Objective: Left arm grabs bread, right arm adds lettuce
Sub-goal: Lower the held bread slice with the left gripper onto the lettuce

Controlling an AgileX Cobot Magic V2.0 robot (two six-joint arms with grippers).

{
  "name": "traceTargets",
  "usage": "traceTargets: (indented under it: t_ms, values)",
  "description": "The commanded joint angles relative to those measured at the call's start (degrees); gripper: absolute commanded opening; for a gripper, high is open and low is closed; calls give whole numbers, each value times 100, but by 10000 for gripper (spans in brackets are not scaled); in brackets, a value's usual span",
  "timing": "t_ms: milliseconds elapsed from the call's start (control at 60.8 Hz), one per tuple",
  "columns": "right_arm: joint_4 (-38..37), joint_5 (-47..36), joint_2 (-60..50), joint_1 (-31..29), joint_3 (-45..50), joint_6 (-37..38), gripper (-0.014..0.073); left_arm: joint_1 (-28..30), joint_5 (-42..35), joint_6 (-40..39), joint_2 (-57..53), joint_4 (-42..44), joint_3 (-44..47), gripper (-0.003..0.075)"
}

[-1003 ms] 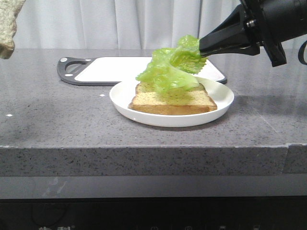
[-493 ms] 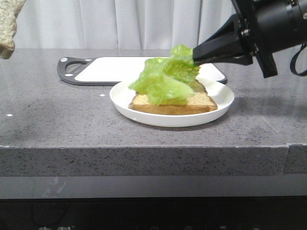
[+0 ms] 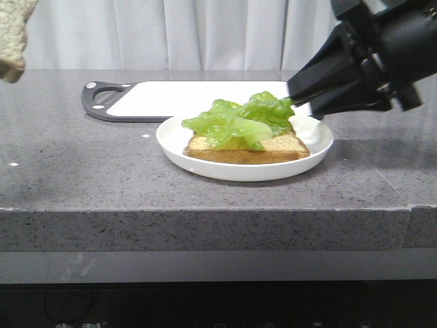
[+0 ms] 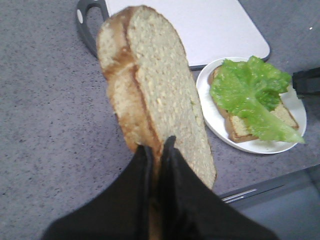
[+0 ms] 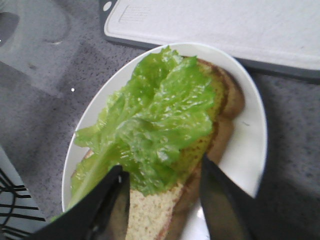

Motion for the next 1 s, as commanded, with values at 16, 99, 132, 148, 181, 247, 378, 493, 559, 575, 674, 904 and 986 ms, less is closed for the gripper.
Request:
traceTargets:
  t_ms: [16, 99, 132, 148, 181, 247, 378, 493, 559, 575, 674, 904, 986]
  values:
    - [-639, -203, -763, -46, -123, 602, 366, 27, -734, -8, 160, -720, -158, -20]
    - [-1376, -367, -1287, -46, -123, 1160, 366, 27, -939, 347, 459, -1325, -158, -20]
    - [-1726, -372, -1554, -46, -123, 1441, 366, 27, -1029, 698, 627, -1786, -158, -20]
    - [-1843, -372, -1643, -46, -123, 1535, 365, 27, -1063, 813, 695, -1950, -158, -20]
    - [-2126, -358, -1863, -46, -123, 1754, 365, 27, -1132, 1113, 877, -2387, -158, -20]
    - [-2564, -265, -2226, -46, -123, 2078, 365, 27, -1230, 1914, 1271, -3319, -170, -20]
    - [-3223, 85, -2860, -46, -123, 2562, 365, 27, -1230, 3428, 2052, -5109, -243, -20]
    - [-3480, 199, -3214, -46, -123, 2597, 365, 27, -883, 4586, 2738, -6553, -419, -20]
    - [-3524, 199, -3307, -46, -123, 2597, 365, 27, -575, 5091, 3159, -7091, -565, -20]
    - [-3538, 199, -3323, -46, -123, 2597, 365, 27, -506, 5168, 3277, -7186, -595, -20]
    - [-3544, 242, -3328, -46, -123, 2597, 365, 27, -66, 5557, 3774, -7767, -764, -20]
    - [-3544, 264, -3311, -46, -111, 2597, 365, 27, 274, 5695, 4665, -7897, -1036, -20]
    - [-3549, 264, -3311, -46, -111, 2597, 365, 64, 251, 5695, 4825, -7873, -1036, -20]
